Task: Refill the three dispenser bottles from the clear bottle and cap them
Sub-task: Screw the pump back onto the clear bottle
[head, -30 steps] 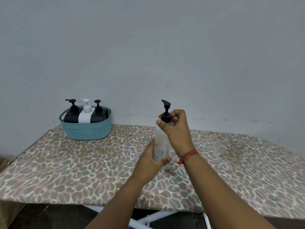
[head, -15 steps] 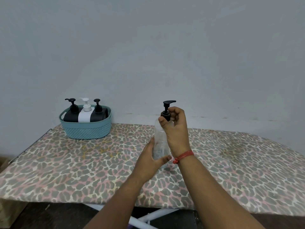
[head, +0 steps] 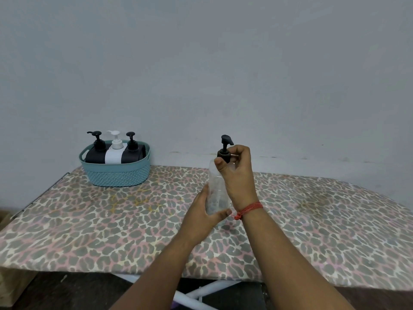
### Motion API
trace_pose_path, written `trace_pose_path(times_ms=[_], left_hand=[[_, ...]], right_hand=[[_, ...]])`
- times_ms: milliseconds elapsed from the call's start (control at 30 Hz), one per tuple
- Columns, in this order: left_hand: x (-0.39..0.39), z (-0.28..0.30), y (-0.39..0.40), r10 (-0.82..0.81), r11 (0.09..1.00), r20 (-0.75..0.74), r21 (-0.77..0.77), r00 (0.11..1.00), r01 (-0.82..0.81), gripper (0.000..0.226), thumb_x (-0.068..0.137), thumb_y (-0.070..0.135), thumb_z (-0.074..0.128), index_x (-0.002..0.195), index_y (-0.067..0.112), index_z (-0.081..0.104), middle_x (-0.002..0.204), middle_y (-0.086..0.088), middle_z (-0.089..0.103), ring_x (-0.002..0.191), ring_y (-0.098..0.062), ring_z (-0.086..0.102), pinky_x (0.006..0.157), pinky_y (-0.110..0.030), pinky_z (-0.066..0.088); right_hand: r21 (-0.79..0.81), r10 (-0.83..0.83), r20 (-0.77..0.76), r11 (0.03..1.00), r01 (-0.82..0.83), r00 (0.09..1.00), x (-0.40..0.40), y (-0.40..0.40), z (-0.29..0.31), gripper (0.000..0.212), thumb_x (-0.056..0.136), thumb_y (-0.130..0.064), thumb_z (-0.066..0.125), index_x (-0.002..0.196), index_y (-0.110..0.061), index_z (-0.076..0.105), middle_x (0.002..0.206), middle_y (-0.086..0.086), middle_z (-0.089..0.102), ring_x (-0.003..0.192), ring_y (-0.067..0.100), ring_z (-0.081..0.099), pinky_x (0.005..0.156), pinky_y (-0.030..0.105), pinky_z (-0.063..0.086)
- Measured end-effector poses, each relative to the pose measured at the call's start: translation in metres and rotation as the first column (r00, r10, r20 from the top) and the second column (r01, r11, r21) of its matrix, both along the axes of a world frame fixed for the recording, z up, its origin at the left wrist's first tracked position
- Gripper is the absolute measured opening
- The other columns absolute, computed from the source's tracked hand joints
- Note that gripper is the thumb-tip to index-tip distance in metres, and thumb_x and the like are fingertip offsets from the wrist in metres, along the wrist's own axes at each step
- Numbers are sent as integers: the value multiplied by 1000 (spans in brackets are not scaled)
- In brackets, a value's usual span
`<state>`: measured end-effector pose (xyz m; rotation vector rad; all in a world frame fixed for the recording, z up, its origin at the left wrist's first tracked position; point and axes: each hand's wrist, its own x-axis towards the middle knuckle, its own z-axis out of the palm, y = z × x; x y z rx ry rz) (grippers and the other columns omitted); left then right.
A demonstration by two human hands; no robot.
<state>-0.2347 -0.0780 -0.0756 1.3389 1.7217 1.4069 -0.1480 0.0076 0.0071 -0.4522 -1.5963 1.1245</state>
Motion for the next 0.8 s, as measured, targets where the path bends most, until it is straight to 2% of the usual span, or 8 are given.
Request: trace_pose_path(times_ms=[100,167,300,400,500,600,700,800], left_hand=[[1,0,0,2,1000,14,-8,1000,-2,105,75,65,81,160,32,30,159,11,43,146,-12,42,119,-46,39],[1,0,0,10,1000,14,-10,1000,-10,107,74,66,81,160,32,28,160,10,41,147,-13,40,120,-47,38],[0,-2,1,12,1000,7,-4,1000,-12,104,77,61,82,161,30,28,162,10,39,148,-12,38,121,-46,36],[-1,-2,1,17,1000,3,0,1000,-17,106,76,63,81,161,32,26,162,12,38,148,-9,37,121,-45,35],[-1,-3,2,9,1000,22,-1,1000,-9,106,74,67,81,160,33,29,159,12,42,146,-11,42,119,-46,39],[-1,-4,2,10,1000,20,-9,1000,-10,110,72,69,80,161,31,27,161,10,40,147,-14,41,120,-47,38],[-1,-4,2,12,1000,24,-12,1000,-12,109,72,68,80,161,31,27,161,9,40,147,-14,40,120,-47,37],[-1,-4,2,14,1000,22,-10,1000,-14,110,74,65,81,162,30,25,163,10,37,149,-12,38,121,-46,36]], right_hand=[[-8,37,6,999,-37,999,2,-1,2,42,91,-56,48,126,-35,52,122,-5,53,111,-5,56,95,12,45],[1,43,15,999,-43,999,2,-1,3,39,96,-49,40,122,-28,60,127,1,51,116,-4,57,97,13,44],[-2,-4,35,1000,5,999,2,3,1,28,91,-48,60,110,-28,59,117,3,57,106,11,60,94,24,49],[-2,-7,23,1000,7,1000,0,4,-2,36,88,-45,70,109,-23,50,100,-18,60,94,3,57,89,22,50],[9,7,11,1000,-7,1000,0,2,-1,44,90,-58,54,122,-28,49,109,-6,54,97,2,57,91,19,47],[0,35,24,999,-35,999,1,0,0,39,95,-56,38,126,-40,56,123,0,50,109,-3,59,93,7,43],[4,20,32,1000,-20,999,2,2,1,38,97,-50,43,117,-28,66,122,2,53,109,0,61,93,13,46],[-2,-17,34,1000,18,999,1,5,0,18,92,-47,60,107,-36,61,117,6,57,103,10,61,93,25,50]])
